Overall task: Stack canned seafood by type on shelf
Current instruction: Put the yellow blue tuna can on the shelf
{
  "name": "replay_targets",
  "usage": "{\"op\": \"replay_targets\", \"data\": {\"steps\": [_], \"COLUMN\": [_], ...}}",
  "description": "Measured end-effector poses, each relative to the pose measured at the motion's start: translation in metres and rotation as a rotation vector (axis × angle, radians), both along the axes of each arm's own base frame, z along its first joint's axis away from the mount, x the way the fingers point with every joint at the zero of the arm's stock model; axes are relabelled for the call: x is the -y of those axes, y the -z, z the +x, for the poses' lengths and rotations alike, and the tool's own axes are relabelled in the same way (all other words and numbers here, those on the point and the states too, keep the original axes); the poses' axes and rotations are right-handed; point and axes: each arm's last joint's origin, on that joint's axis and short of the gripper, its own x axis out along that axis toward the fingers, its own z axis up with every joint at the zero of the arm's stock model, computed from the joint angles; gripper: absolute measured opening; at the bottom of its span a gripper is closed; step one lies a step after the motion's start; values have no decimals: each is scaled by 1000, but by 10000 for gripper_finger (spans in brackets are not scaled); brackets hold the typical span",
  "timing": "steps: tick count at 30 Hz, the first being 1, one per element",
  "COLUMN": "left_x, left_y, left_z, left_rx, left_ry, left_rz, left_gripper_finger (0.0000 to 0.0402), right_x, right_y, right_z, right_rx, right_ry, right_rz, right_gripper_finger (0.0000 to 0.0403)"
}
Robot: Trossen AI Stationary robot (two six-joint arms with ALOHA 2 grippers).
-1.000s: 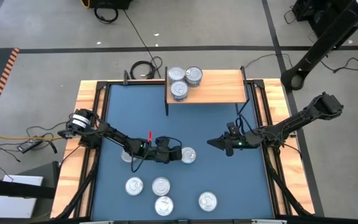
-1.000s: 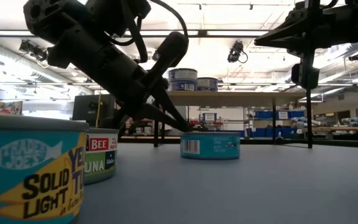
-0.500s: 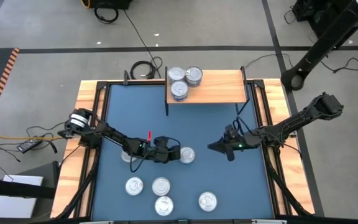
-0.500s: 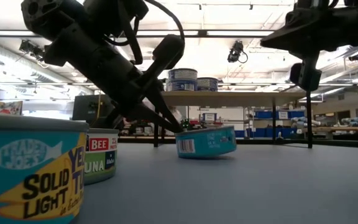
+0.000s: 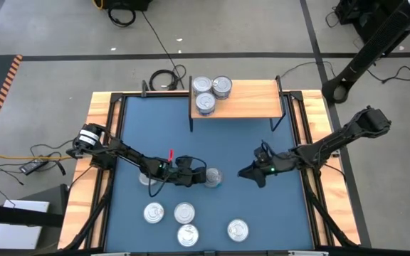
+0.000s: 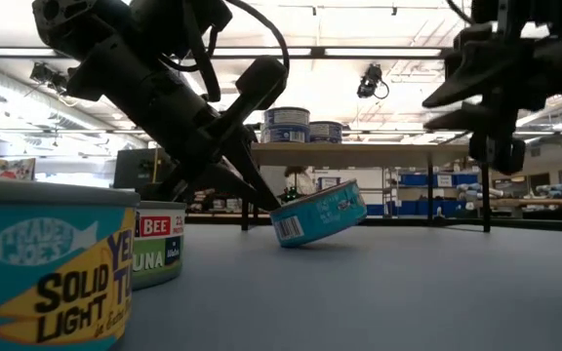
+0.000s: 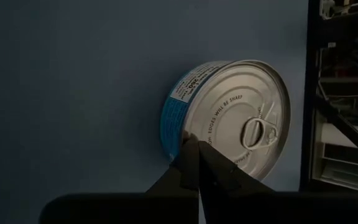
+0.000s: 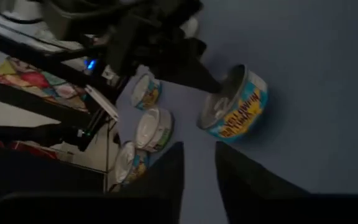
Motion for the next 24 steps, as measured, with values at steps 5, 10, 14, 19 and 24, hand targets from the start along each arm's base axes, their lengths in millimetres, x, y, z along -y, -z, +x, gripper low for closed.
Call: {"op": "replay_targets", "data": {"steps": [5,10,14,19,24], "left_x": [0,0,0,0,0], "left_y": [0,0,0,1,1], "left_z": [0,0,0,0,0], "left_rx": [-1,-2,-2,-3,-2], "left_ry": [4,16,16,18,19], "left_rz": [1,13,13,16,16], "left_gripper_finger": [0,0,0,0,0], "right_x": [0,1,1,4,4], "right_y": [15,30,40,49,59], "right_z": [8,15,22,34,48], "right_rx": [-43,-90,-84,-23,-49], "right_ry": [13,81,93,124,122], "right_rz": [5,22,95,168,181], "right_gripper_finger": [162,210,254,284,277]}}
